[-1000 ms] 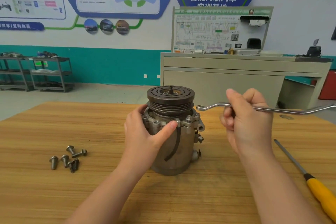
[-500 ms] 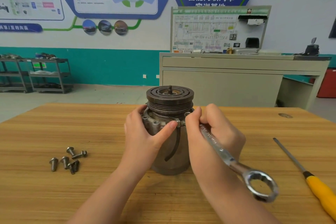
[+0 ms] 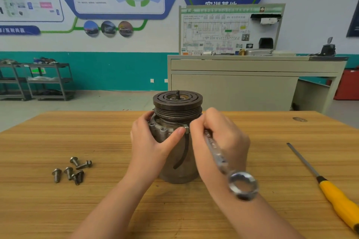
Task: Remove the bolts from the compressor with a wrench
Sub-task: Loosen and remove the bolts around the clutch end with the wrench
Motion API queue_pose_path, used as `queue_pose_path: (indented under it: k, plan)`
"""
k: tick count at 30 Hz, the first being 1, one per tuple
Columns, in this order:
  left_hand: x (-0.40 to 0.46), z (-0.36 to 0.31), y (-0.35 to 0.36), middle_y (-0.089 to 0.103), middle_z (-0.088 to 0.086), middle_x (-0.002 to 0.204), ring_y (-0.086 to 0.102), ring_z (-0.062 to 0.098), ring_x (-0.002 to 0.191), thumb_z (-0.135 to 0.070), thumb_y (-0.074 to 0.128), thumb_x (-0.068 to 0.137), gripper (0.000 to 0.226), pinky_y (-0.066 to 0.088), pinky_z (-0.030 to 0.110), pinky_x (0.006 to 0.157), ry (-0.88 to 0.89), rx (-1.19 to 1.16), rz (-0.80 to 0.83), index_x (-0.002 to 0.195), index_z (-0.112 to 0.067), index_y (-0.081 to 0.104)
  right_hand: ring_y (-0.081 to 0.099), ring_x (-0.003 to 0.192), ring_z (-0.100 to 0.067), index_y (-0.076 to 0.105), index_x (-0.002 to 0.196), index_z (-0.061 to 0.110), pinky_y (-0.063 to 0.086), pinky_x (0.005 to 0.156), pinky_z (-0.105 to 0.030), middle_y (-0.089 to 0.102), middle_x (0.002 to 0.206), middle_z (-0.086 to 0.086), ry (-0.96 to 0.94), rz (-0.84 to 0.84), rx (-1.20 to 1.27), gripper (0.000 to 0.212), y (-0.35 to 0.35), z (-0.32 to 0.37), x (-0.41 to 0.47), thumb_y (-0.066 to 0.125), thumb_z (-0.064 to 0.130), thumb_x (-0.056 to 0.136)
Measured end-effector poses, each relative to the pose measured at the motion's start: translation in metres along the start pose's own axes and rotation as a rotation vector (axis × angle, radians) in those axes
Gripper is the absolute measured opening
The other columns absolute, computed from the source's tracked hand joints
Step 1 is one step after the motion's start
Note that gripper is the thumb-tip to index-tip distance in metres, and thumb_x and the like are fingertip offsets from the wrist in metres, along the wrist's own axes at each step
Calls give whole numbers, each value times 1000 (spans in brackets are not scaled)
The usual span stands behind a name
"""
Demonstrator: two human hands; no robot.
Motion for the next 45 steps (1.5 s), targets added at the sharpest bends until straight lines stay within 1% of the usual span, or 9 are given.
queue_pose_path:
  k: [6,13,17,19,21,24,33,41,45]
  plan:
    - [-1,-3,-2,38,-12,124,36,9,125,-78,58,58,101,32,25,98,-4,9,-1,139,-23,36,24,45,-5,24,62,28,18,45,-12,21,52,15,71,53,225,42,1,-18,8,53,5,83]
    - [-1,-2,-1,36,-15,126,34,6,126,-80,56,55,102,31,24,98,-30,9,19,140,-27,33,34,33,-9,43,48,25,27,37,-16,44,42,3,844,217,892,42,24,-99,6,62,11,83]
    - [-4,-3,-1,32,-13,129,32,10,130,-79,60,59,102,31,28,104,-43,41,-18,142,-26,33,37,34,-5,47,62,19,26,32,-16,48,48,2,1263,180,1177,34,44,-116,-18,62,9,91]
    - [-9,-12,-5,25,-11,133,26,9,134,-73,68,67,85,27,28,108,41,39,-129,136,-33,36,40,34,-5,50,63,19,28,31,-15,51,49,2,1344,133,1236,32,48,-118,-22,65,11,90]
    - [-16,-30,-8,22,-8,138,20,1,138,-56,72,76,53,26,31,113,246,26,-206,119,-42,44,41,35,-5,50,57,24,28,31,-15,51,49,2,1363,89,1251,38,49,-117,-22,66,12,89]
    - [-20,-46,-2,22,-11,145,20,12,144,-35,72,82,23,23,38,117,412,41,-160,99,-40,56,40,34,-6,50,47,25,29,31,-16,48,48,2,1329,0,1300,48,44,-112,-19,64,11,91]
    - [-15,-52,14,26,-13,146,17,6,137,-24,77,80,12,15,20,109,314,107,-103,85,-32,70,47,33,-7,40,52,27,36,41,-16,51,43,-5,621,-73,640,39,2,-83,6,60,15,83]
    - [-9,-66,13,16,-24,150,8,8,141,-29,76,79,23,13,29,111,321,211,-18,92,-46,69,42,32,-11,42,48,25,33,38,-16,48,39,0,757,-84,731,50,5,-103,1,59,-1,88]
    - [-7,-69,15,3,-39,148,-2,2,142,-46,60,77,16,9,36,114,320,226,60,88,-53,69,44,34,-11,44,47,26,34,36,-17,49,40,0,801,-37,721,51,12,-109,-7,60,2,89]
Point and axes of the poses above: each hand's wrist, its own x-axis towards the middle knuckle, its own y-axis out of the palm, z = x × y, the point moved 6 cm from there along x, towards the middle knuckle
